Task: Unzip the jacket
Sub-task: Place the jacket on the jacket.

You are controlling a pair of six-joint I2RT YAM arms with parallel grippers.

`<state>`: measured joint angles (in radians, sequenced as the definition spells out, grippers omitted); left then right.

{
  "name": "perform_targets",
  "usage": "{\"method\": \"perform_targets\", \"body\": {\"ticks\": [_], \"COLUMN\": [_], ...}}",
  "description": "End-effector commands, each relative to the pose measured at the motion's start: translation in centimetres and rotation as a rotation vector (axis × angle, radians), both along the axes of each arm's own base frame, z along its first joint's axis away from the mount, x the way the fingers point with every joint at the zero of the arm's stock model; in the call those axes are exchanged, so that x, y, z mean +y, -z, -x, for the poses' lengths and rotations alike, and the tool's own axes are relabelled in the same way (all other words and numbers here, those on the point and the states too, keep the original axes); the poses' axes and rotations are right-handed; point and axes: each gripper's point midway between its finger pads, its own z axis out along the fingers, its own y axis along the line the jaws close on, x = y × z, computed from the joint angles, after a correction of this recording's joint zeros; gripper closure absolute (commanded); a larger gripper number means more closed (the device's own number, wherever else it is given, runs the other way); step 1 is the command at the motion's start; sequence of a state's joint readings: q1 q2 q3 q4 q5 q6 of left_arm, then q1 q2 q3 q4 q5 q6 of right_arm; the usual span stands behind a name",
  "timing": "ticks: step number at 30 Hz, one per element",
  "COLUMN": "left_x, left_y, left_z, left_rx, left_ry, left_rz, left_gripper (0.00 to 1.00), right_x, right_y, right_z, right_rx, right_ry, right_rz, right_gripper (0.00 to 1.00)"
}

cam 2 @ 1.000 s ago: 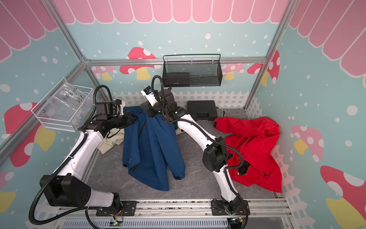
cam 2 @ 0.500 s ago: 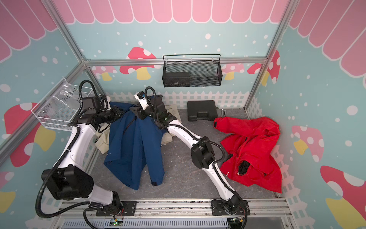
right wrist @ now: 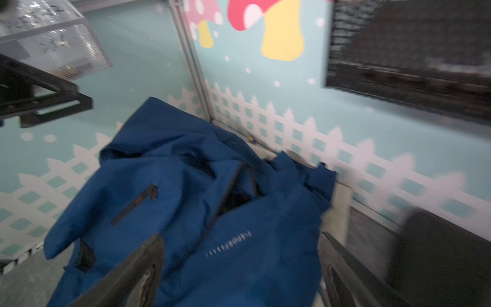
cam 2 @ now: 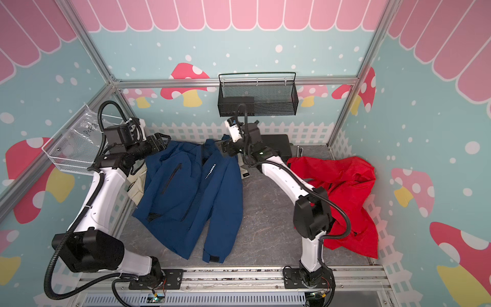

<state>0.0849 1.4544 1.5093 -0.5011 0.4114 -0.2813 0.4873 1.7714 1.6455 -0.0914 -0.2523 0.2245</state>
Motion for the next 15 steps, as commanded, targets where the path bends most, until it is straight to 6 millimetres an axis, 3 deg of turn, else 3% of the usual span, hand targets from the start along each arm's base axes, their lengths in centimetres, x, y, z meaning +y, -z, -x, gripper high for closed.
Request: {"method": "perform_targets", "body": {"ticks": [1, 5, 10, 13, 15], "left_x": [-6.2, -11.4, -15.4, -17.3, -18.8], "left_y": [-0.9, -0.1, 2.5, 4.1, 5.0], "left_z": [1.8, 3.0, 3.4, 3.4, 3.6], "left_rx": [-0.083, -0.082, -0.03, 0.007, 0.034], "left_ry": [0.238, 0.368, 0.462, 0.506, 0.545], "left_rz": [-0.04, 0.034, 0.076, 0.091, 0.114], "left_gripper": [0.19, 0.19, 0.19, 0.19, 0.2], "right_x": [-6.6, -16.5, -27.5, -30.8, -31.6], "right_y": [1.9, 3.8, 6.6, 8.7, 10.5], "right_z": [1.2, 2.4, 4.4, 5.0, 4.7], "right_rx": [0.083, 0.178, 0.31, 0.356, 0.39], "right_ry": [0.157, 0.411, 0.7, 0.754, 0.74], "right_rz": [0.046, 0.139, 0.234, 0.292, 0.338], "right_gripper": [0.08, 0.09, 0.09, 0.08, 0.07]}}
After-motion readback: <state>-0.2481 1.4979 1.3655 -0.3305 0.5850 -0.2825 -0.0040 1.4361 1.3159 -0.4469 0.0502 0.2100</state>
